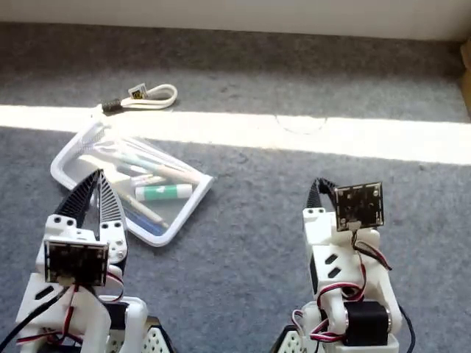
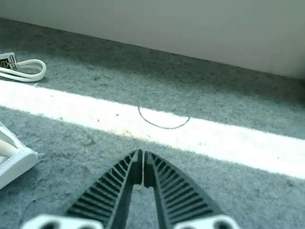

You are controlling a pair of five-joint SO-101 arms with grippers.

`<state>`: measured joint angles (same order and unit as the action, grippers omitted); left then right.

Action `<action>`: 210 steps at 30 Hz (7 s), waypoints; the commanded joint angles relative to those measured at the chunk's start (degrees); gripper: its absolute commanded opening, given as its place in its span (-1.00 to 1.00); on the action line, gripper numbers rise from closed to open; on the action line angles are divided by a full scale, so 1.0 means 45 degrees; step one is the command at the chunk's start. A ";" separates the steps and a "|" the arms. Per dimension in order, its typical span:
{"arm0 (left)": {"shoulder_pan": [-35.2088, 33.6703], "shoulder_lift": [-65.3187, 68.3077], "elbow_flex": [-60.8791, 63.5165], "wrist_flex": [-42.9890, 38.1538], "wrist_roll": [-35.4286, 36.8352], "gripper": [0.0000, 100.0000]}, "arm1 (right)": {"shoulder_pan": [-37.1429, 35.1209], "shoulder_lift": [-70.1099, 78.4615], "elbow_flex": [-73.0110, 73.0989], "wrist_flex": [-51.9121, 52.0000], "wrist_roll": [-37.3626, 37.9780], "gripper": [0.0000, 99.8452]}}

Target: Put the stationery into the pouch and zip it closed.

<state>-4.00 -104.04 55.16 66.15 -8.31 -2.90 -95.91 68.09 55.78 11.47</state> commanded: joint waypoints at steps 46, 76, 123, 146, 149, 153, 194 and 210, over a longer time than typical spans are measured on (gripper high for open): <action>0.0107 0.0029 0.9328 -0.1973 0.0137 -0.99 | 0.0205 -0.2081 0.7824 0.2002 -0.1915 -0.99; 0.0166 0.0010 0.9328 0.2071 0.0156 -0.99 | 0.6535 -0.2081 0.7961 0.3546 -0.1836 -0.99; 0.0166 0.0010 0.9328 0.2071 0.0156 -0.99 | 0.6535 -0.2081 0.7961 0.3546 -0.1836 -0.99; 0.0166 0.0010 0.9328 0.2071 0.0156 -0.99 | 0.6535 -0.2081 0.7961 0.3546 -0.1836 -0.99; 0.0166 0.0010 0.9328 0.2071 0.0156 -0.99 | 0.6535 -0.2081 0.7961 0.3546 -0.1836 -0.99; 0.0166 0.0010 0.9328 0.2071 0.0156 -0.99 | 0.6535 -0.2081 0.7961 0.3546 -0.1836 -0.99; 0.0166 0.0010 0.9328 0.2071 0.0156 -0.99 | 0.6535 -0.2081 0.7961 0.3546 -0.1836 -0.99; 0.0166 0.0010 0.9328 0.2071 0.0156 -0.99 | 0.6535 -0.2081 0.7961 0.3546 -0.1836 -0.99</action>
<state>-4.18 -103.60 95.87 75.12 -7.96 26.02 -104.70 95.60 71.16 3.30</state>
